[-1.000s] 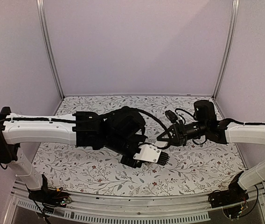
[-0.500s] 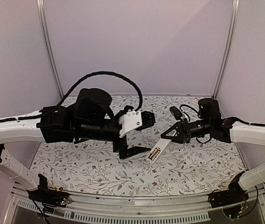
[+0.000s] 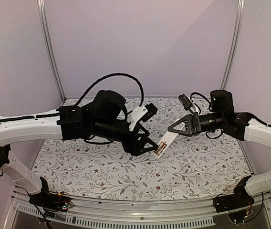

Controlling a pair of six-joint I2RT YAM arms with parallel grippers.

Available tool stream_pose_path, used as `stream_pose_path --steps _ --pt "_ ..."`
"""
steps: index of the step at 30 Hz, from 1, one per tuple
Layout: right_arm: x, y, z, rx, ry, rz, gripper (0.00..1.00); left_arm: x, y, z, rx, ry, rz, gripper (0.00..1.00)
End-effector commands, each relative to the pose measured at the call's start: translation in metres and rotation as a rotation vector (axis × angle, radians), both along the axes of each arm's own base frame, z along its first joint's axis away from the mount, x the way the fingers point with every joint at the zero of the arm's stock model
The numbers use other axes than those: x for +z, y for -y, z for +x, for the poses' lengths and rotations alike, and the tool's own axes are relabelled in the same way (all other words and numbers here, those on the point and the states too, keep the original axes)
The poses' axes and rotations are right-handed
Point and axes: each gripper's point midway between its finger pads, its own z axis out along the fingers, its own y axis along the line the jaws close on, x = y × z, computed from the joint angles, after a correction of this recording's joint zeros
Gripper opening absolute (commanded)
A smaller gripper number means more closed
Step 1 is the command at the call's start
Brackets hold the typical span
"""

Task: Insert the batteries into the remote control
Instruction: Press the battery in the battery compartment.

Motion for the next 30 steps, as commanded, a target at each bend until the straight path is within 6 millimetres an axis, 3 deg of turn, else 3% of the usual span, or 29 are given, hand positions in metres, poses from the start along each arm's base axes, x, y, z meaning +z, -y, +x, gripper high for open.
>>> stream_pose_path --steps 1,8,15,24,30 --pt "0.013 0.004 0.000 -0.010 0.056 -0.004 0.00 0.001 0.009 -0.005 -0.014 -0.118 -0.021 0.69" --pt "0.021 0.005 -0.003 -0.005 0.068 0.008 0.00 -0.017 0.016 -0.003 -0.020 -0.145 0.025 0.51" --pt "0.029 0.006 -0.006 0.006 0.069 0.026 0.00 -0.032 0.019 0.000 -0.014 -0.149 0.072 0.47" --pt "0.035 0.004 -0.008 0.017 0.062 0.049 0.00 -0.050 0.011 0.019 0.069 -0.093 0.183 0.31" --pt "0.025 0.004 -0.005 0.004 0.055 0.029 0.00 -0.029 0.028 -0.001 -0.041 -0.155 0.070 0.54"
